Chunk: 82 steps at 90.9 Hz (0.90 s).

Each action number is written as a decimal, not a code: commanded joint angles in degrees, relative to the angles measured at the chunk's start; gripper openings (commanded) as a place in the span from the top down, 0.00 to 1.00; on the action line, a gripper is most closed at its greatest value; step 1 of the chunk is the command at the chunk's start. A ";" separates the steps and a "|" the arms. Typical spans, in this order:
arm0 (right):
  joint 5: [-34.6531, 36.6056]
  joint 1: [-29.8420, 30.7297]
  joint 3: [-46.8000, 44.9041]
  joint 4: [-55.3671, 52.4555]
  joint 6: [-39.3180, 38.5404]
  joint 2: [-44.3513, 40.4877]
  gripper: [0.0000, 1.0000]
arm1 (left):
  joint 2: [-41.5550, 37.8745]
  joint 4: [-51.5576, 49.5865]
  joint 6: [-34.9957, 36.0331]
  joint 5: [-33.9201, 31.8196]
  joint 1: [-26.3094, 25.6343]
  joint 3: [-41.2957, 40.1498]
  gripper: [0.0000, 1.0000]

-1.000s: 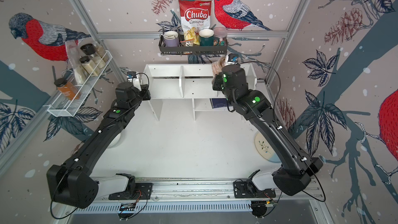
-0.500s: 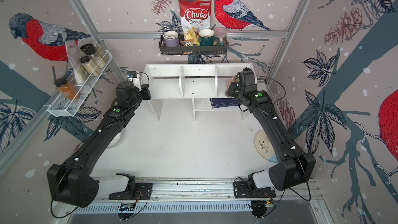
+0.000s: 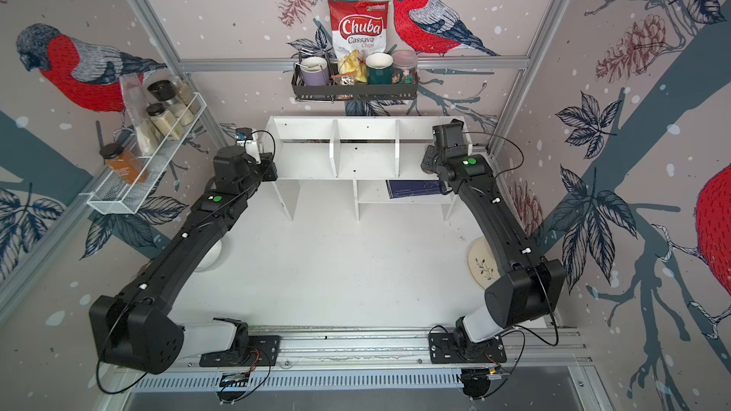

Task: Wipe the bookshelf clean with a cloth
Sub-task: Wipe the dust from the shelf.

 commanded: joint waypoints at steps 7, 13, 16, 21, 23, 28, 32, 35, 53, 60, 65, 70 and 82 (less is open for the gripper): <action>2.54 4.31 7.61 4.42 -4.23 5.38 1.00 | 0.38 -3.06 -6.50 4.03 0.04 0.55 1.00; 2.31 5.53 10.07 4.36 -4.73 7.28 1.00 | 0.47 -3.24 -6.41 4.13 0.05 0.58 1.00; 2.27 5.97 10.56 4.23 -4.90 7.74 1.00 | 0.55 -3.33 -6.34 4.16 0.04 0.68 1.00; 2.93 6.81 9.80 3.93 -4.99 7.55 1.00 | 0.56 -3.36 -6.26 4.13 0.04 0.71 1.00; 3.36 7.09 8.96 3.92 -4.89 7.15 1.00 | 0.59 -3.42 -6.24 4.17 0.04 0.73 1.00; 3.95 7.09 5.65 4.61 -4.25 5.55 1.00 | 0.61 -3.39 -6.23 4.24 0.04 0.78 1.00; 3.74 6.76 2.16 5.29 -3.65 4.02 1.00 | 0.66 -3.47 -6.23 4.44 0.04 0.83 1.00; 3.12 6.25 -0.58 6.02 -3.04 2.16 1.00 | 0.70 -3.47 -6.35 4.62 0.04 0.92 1.00; -1.64 2.22 -13.22 9.43 -1.69 -6.61 1.00 | 1.09 -3.38 -6.76 5.33 0.04 1.10 1.00; -1.59 0.28 -12.98 7.93 -2.16 -6.41 1.00 | 1.18 -3.29 -6.93 5.63 0.04 1.12 1.00; -0.93 -0.53 -11.99 7.07 -2.71 -5.86 1.00 | 1.11 -3.38 -6.89 5.74 0.04 1.03 1.00; 0.05 -0.95 -10.40 6.87 -3.33 -4.83 1.00 | 1.09 -3.37 -6.85 5.66 0.04 1.01 1.00; 1.89 -1.08 -2.90 5.97 -4.83 -0.77 1.00 | 1.09 -3.36 -6.78 5.65 0.06 1.01 1.00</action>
